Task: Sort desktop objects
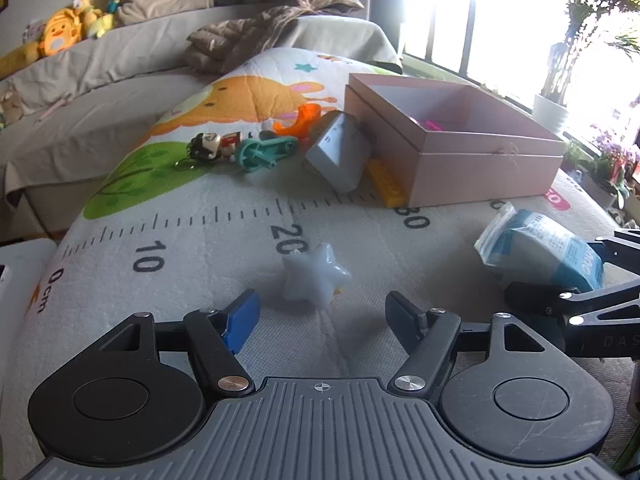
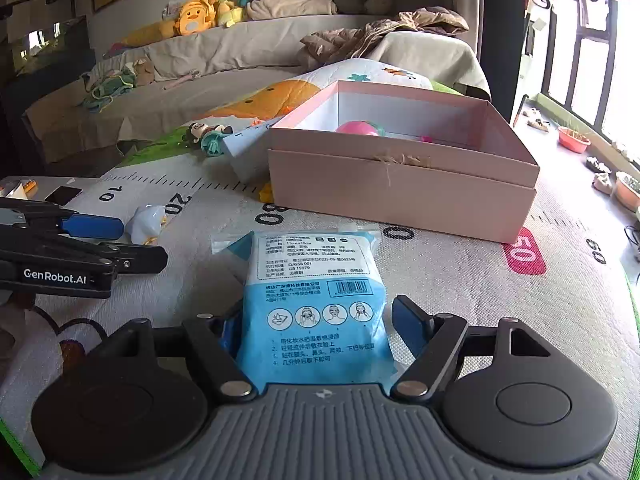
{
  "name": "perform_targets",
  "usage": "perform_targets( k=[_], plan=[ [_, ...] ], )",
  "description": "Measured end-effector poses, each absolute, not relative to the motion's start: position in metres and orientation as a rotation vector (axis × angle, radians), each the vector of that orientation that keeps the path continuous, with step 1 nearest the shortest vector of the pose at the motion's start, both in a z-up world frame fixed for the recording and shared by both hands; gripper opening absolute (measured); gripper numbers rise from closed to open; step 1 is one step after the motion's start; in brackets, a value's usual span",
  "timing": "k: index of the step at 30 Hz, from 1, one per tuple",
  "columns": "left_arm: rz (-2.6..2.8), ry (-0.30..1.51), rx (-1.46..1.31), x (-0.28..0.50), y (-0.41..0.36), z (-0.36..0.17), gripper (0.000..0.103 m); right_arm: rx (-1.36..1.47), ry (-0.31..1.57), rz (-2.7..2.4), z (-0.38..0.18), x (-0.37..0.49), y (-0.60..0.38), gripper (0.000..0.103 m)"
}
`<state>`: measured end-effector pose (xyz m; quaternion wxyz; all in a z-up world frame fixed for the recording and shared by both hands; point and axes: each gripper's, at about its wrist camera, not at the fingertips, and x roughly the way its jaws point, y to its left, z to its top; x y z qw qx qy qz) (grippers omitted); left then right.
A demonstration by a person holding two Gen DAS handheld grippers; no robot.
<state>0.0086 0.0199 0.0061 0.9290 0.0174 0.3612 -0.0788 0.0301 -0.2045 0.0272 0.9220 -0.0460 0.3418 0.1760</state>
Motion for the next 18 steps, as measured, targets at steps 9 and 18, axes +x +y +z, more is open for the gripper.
perform_targets(
  k=[9, 18],
  plan=[
    [-0.153, 0.75, 0.064, 0.019, 0.012, 0.008, 0.074, -0.066, 0.699, 0.36, 0.027, 0.031, -0.208, 0.076],
    [-0.155, 0.748, 0.076, 0.028, 0.005, 0.01, 0.039, -0.149, 0.711, 0.338, 0.029, 0.036, -0.195, 0.077]
  ],
)
